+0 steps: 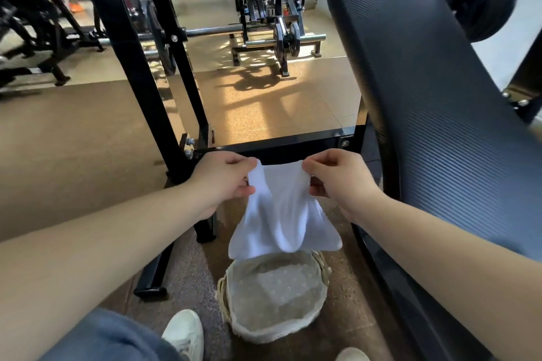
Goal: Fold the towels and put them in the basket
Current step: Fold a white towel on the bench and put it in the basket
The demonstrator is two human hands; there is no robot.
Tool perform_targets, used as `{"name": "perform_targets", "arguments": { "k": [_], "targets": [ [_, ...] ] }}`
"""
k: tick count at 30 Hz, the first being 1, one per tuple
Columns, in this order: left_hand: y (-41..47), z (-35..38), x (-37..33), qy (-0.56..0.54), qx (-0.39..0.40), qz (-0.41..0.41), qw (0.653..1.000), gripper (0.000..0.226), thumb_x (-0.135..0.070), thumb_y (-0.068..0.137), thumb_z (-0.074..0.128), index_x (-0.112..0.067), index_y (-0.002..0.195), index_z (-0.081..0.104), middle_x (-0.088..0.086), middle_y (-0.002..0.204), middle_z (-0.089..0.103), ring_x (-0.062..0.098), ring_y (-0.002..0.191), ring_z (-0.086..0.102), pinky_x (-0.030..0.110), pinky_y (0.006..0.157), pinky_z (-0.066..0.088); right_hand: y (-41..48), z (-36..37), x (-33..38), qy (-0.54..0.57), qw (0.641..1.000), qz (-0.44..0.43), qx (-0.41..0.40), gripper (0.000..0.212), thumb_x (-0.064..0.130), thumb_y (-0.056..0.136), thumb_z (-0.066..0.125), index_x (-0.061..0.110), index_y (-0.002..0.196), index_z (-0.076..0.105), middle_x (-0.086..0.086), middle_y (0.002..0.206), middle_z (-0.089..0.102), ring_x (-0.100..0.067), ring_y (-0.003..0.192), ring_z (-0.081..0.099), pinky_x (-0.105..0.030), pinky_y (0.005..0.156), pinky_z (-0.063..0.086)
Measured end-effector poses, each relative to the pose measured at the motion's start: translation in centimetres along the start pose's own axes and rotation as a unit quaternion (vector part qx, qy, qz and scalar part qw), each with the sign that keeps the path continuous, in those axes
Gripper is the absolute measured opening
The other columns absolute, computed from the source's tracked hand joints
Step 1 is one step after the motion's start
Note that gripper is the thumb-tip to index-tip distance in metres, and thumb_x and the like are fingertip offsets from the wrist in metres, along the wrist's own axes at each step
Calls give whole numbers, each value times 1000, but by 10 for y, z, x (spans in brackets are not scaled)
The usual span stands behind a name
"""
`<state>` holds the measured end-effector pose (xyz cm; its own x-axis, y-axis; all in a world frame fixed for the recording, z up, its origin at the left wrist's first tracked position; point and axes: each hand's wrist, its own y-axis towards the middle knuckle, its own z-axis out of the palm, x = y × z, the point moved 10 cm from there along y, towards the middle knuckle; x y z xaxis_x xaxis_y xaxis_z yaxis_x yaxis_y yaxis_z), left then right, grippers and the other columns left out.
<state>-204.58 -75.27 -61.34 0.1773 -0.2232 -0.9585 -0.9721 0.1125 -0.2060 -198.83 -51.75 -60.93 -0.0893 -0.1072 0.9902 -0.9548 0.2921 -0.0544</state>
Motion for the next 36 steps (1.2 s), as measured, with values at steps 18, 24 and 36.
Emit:
{"name": "perform_targets", "arguments": {
  "k": [18,24,36],
  "targets": [
    [-18,46,7,-40,89,1,995,12,-23,92,75,-18,102,79,3,89,80,17,83,78,28,69,62,-22,30,15,-120,990,-77,16,8,26,89,75,34,89,74,15,77,75,-4,72,73,-33,76,63],
    [-17,46,9,-43,68,-7,997,11,-22,94,73,-16,100,80,5,89,79,20,84,77,31,71,61,-26,28,20,-151,983,-101,-6,4,28,92,72,32,94,74,16,83,73,-1,81,70,-25,79,60],
    [-32,66,17,-61,179,-110,976,37,-44,101,52,-26,93,84,-2,103,79,15,92,75,29,69,60,-23,28,9,-213,971,-104,-10,20,33,87,78,32,105,71,19,86,70,6,80,65,-10,71,53]
  ]
}}
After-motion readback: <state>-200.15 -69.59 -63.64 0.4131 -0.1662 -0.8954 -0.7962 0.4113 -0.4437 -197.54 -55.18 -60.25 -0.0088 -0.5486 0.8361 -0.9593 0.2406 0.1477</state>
